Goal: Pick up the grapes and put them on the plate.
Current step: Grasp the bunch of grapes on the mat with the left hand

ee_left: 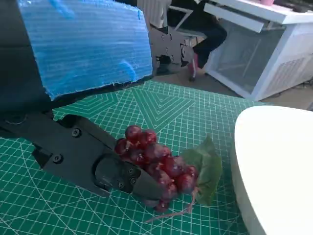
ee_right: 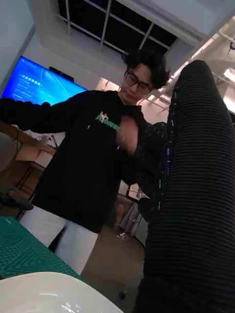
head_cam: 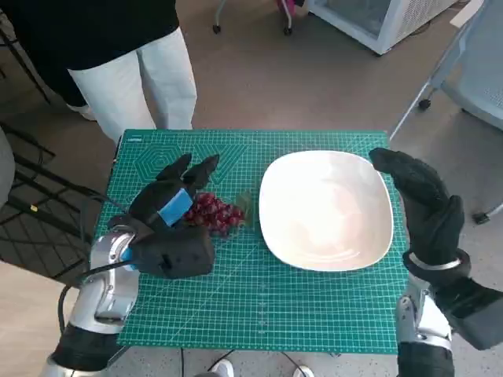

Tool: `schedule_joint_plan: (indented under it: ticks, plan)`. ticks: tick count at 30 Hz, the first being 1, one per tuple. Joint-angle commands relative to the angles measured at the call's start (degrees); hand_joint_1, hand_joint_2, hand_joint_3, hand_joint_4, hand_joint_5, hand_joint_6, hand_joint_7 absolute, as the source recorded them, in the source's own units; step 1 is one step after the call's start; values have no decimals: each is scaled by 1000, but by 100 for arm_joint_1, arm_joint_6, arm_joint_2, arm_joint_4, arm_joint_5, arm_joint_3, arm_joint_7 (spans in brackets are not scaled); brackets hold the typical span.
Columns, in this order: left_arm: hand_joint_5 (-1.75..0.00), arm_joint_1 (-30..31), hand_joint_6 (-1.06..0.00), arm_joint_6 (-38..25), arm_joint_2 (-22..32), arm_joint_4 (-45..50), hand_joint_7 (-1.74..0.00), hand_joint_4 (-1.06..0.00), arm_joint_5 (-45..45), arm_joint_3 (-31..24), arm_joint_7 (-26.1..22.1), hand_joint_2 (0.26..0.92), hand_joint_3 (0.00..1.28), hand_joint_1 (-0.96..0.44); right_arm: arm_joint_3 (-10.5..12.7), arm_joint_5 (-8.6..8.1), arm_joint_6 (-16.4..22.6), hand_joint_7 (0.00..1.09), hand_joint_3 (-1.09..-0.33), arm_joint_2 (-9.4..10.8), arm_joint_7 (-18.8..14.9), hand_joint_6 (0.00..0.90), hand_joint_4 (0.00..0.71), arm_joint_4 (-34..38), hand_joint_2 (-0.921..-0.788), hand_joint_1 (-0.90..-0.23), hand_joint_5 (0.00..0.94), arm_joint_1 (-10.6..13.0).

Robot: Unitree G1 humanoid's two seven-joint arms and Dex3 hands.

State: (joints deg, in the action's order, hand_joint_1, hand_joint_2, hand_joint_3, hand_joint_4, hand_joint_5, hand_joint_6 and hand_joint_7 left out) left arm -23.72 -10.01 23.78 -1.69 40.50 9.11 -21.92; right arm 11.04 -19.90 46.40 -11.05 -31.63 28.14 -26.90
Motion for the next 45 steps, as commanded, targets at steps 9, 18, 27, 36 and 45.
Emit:
schedule_joint_plan:
  ticks: [9,18,27,36,45]
  plan:
    - [1,-411,-115,-368,69,-511,-12,1,-23,393,-133,719,0,-493,-6,-16,-32,358,-689,-30,-67,12,188,124,-921,-601,1,66]
    - [1,-862,-115,-613,1,-1206,-8,1,27,732,-156,718,0,-485,-14,-38,-61,362,-690,-17,-87,10,191,107,-921,-601,2,71]
    - [1,-1428,-113,-720,-109,-2305,-4,1,-66,1019,-159,716,0,-463,-3,-54,-71,365,-690,-29,-104,9,193,83,-921,-600,3,95]
    - [1,-2006,-113,-533,-333,-3729,-3,1,-168,1245,-3,715,0,-476,12,-75,-78,366,-689,-41,-131,9,191,119,-921,-600,1,83]
    - [1,-2363,-114,-106,-529,-4827,-2,1,-375,1374,122,712,0,-478,9,-68,-105,366,-690,-46,-134,8,187,77,-921,-597,0,97]
